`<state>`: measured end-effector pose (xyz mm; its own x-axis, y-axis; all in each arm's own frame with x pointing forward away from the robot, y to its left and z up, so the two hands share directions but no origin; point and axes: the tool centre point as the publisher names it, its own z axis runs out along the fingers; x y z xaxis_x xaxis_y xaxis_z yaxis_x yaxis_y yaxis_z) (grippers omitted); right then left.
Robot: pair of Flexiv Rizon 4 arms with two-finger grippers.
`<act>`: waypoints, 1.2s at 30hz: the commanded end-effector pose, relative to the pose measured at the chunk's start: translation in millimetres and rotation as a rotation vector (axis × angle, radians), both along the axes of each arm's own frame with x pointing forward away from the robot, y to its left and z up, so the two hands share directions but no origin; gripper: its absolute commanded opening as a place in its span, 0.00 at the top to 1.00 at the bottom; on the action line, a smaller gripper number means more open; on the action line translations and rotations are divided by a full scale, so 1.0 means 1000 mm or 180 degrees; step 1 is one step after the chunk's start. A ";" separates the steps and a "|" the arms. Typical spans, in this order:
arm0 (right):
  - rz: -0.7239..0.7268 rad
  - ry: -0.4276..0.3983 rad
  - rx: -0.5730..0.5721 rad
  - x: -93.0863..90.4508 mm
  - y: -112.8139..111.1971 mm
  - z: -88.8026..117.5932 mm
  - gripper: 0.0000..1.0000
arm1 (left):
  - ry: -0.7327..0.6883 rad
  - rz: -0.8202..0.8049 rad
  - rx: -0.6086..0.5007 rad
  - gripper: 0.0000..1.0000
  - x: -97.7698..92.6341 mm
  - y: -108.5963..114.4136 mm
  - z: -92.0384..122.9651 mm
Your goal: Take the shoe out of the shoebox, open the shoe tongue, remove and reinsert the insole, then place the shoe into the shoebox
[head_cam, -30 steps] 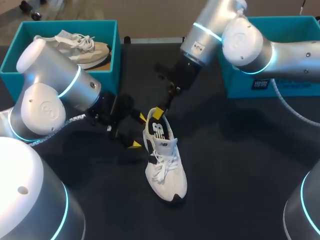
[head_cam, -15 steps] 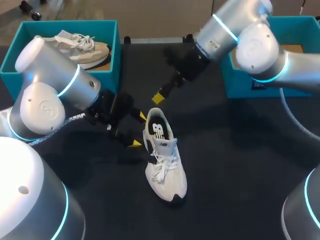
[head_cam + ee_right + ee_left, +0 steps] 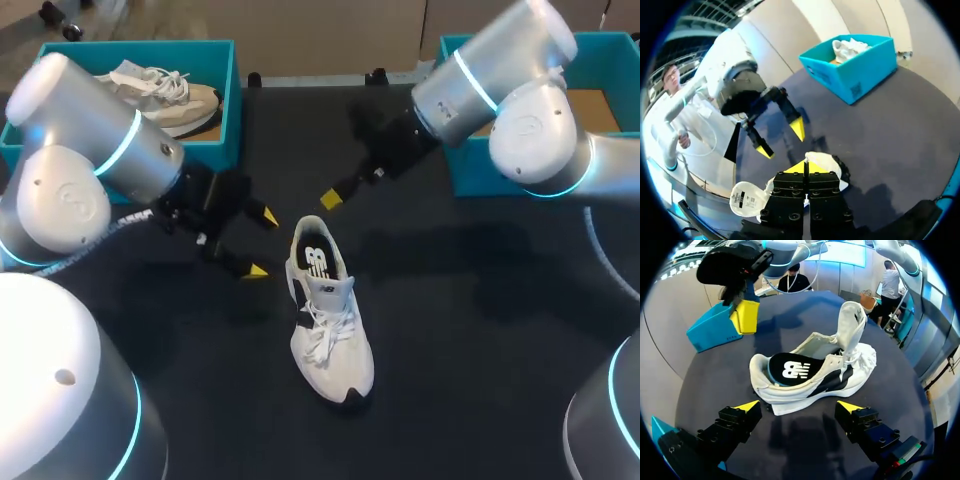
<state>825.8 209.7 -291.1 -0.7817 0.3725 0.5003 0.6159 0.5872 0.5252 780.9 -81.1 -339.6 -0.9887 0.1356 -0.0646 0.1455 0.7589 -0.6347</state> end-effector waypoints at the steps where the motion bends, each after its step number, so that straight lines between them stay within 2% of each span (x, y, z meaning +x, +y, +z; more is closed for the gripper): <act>1: -0.0219 -0.0085 -0.0193 -0.006 -0.001 0.005 1.00 | -0.0010 0.0013 0.0008 0.00 -0.003 0.021 0.019; 6: -0.0616 -0.0113 -0.0305 -0.010 -0.005 0.003 1.00 | -0.0010 -0.0080 0.0093 0.00 0.003 0.034 0.030; 8: -0.0814 -0.0096 -0.0461 -0.013 -0.007 0.003 1.00 | -0.0038 -0.0120 0.0119 0.00 0.006 0.039 0.035; 10: -0.0996 -0.0034 -0.0591 -0.017 -0.009 0.003 1.00 | -0.0062 -0.0126 0.0128 0.00 0.009 0.044 0.042; 13: -0.1057 0.0285 -0.0959 -0.020 -0.009 0.000 1.00 | -0.0111 -0.0150 0.0183 0.00 0.013 0.051 0.049; 24: -0.1057 0.0285 -0.0959 -0.020 -0.009 0.000 1.00 | -0.0153 -0.0189 0.0226 0.00 0.025 0.077 0.068; 32: -0.1057 0.0285 -0.0959 -0.020 -0.009 0.000 1.00 | -0.0075 -0.0247 0.0317 0.00 0.028 0.081 0.069; 36: -0.1512 -0.0020 -0.1194 -0.019 -0.006 -0.005 1.00 | -0.0075 -0.0247 0.0317 0.00 0.028 0.081 0.069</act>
